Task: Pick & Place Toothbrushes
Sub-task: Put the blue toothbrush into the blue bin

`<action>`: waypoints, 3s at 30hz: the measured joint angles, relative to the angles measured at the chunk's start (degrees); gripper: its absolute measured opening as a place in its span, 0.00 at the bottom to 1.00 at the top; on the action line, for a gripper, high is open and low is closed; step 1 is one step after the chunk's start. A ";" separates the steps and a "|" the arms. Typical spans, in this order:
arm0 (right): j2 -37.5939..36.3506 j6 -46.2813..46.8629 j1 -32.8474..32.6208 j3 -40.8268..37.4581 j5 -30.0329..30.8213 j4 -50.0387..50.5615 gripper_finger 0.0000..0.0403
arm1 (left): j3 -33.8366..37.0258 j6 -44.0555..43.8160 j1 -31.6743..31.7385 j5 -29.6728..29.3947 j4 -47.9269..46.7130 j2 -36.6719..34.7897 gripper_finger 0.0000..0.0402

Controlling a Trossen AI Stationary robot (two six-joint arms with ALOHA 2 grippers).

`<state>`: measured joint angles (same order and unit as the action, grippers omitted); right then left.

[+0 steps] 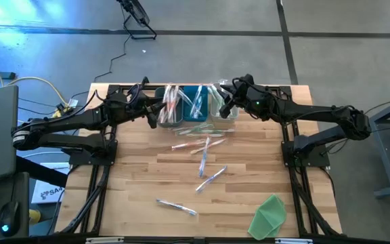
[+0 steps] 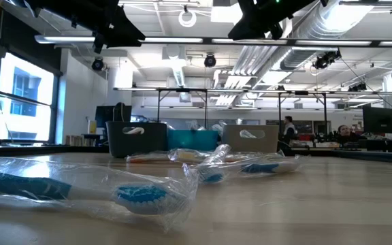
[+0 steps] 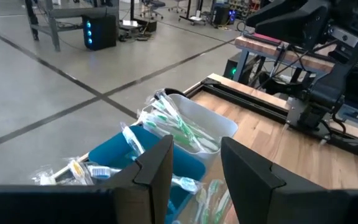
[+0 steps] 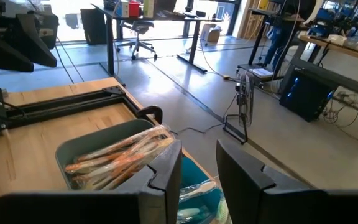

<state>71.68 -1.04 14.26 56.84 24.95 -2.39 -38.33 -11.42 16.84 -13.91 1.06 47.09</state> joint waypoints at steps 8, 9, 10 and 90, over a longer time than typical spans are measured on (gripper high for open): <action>0.00 -0.72 0.00 0.00 -0.02 0.00 0.23 | 0.00 -0.02 0.00 -0.02 0.09 0.02 0.33; 0.00 -0.72 0.00 0.00 -0.04 0.00 0.23 | 0.00 -0.02 0.00 -0.02 0.09 0.02 0.33; 0.00 -0.72 0.00 0.00 -0.05 0.00 0.23 | 0.00 -0.02 0.00 -0.02 0.09 0.02 0.33; 3.03 47.15 -26.06 -0.02 -2.72 14.91 0.23 | -0.02 -15.97 0.00 23.82 -2.60 0.04 0.33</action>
<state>74.71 46.11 -11.80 56.82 22.23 12.52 -38.35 -27.40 16.84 9.91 -1.54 47.13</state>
